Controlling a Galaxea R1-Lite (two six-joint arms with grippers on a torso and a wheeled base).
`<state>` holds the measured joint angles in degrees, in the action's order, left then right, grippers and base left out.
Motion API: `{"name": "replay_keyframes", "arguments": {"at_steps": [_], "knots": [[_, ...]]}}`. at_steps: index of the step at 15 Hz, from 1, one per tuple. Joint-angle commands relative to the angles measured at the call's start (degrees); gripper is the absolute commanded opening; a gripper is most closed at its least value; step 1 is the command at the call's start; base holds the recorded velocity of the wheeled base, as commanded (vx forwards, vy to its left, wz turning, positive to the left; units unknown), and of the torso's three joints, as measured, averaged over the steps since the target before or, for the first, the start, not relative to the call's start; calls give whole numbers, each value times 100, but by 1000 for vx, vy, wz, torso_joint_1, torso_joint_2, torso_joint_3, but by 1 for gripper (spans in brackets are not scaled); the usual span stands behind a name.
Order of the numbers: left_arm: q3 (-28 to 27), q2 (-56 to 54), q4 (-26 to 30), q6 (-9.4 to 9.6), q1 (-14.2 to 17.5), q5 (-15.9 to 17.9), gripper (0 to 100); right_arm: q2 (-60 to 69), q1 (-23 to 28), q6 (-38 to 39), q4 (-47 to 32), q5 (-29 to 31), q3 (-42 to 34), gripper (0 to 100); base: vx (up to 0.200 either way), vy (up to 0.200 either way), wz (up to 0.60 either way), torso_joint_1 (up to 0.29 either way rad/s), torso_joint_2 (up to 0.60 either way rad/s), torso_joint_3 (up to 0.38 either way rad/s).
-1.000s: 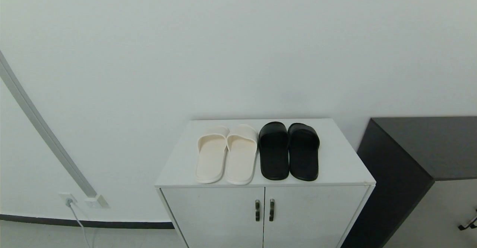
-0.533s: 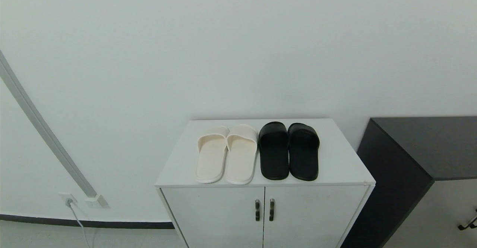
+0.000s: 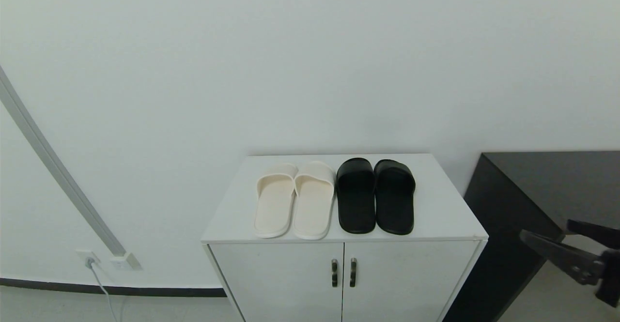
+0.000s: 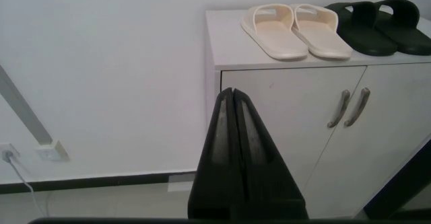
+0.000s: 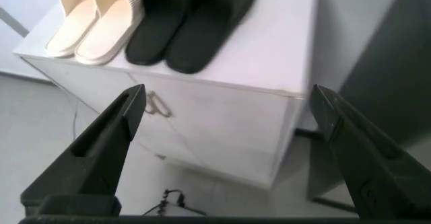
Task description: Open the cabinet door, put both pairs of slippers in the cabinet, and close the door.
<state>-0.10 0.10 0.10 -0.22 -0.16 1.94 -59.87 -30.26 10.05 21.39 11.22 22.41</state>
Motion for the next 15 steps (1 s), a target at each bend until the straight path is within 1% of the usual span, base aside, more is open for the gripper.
{"name": "replay_keyframes", "arguments": {"at_steps": [1, 5, 10, 15], "knots": [[1, -1, -1, -4, -2, 0, 0, -1774, -1149, 727, 488, 1076, 730, 100, 0, 0, 0, 0, 0, 0], [1, -1, -1, -4, -2, 0, 0, -2758, -1228, 797, 638, 1164, 1424, 100, 0, 0, 0, 0, 0, 0], [1, -1, -1, -4, -2, 0, 0, -4191, -1316, 824, 1192, 1990, 2409, 100, 0, 0, 0, 0, 0, 0], [1, -1, -1, -4, -2, 0, 0, -5202, -1299, 815, 1403, 2517, 3270, 100, 0, 0, 0, 0, 0, 0]]}}
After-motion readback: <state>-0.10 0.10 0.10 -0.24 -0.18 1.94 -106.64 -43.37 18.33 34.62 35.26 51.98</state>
